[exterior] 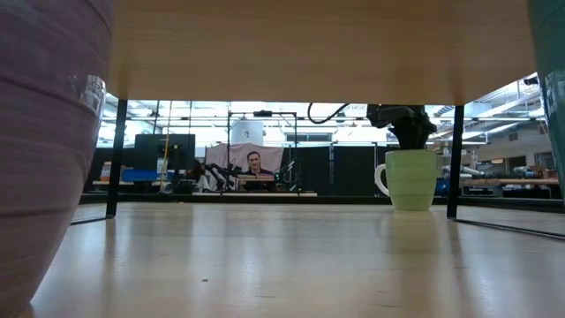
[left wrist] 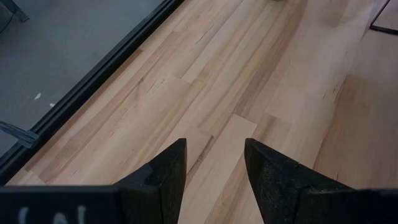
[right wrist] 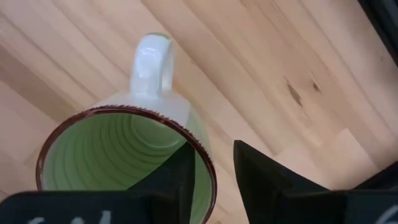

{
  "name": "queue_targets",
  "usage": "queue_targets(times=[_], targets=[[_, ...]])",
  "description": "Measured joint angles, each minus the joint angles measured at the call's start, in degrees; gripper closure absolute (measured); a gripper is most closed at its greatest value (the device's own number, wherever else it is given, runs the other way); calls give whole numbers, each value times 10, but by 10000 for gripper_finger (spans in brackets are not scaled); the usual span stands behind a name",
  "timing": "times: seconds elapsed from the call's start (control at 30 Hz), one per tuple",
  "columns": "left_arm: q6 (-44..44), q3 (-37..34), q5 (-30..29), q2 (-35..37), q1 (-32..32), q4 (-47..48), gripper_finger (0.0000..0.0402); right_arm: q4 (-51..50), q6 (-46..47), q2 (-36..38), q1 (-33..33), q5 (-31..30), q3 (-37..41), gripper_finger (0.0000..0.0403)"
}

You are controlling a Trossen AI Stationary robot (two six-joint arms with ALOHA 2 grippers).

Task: Place coffee mugs
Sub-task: Put the green mug on the shelf

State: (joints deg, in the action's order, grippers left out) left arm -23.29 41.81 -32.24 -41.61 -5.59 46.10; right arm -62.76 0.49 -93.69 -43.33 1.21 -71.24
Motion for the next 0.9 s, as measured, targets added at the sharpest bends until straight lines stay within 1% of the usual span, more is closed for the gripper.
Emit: queue_targets(times=[0.1,0.2,0.5,0.9], targets=[[0,0,0,0,0,0,232,0,4,0,0,1,0,307],[0,0,0,0,0,0,232,0,28,0,0,1,0,322],[0,0,0,0,0,0,232,2,24,0,0,7,0,385],[0,0,0,0,0,0,232,3,16,0,0,10,0,385]])
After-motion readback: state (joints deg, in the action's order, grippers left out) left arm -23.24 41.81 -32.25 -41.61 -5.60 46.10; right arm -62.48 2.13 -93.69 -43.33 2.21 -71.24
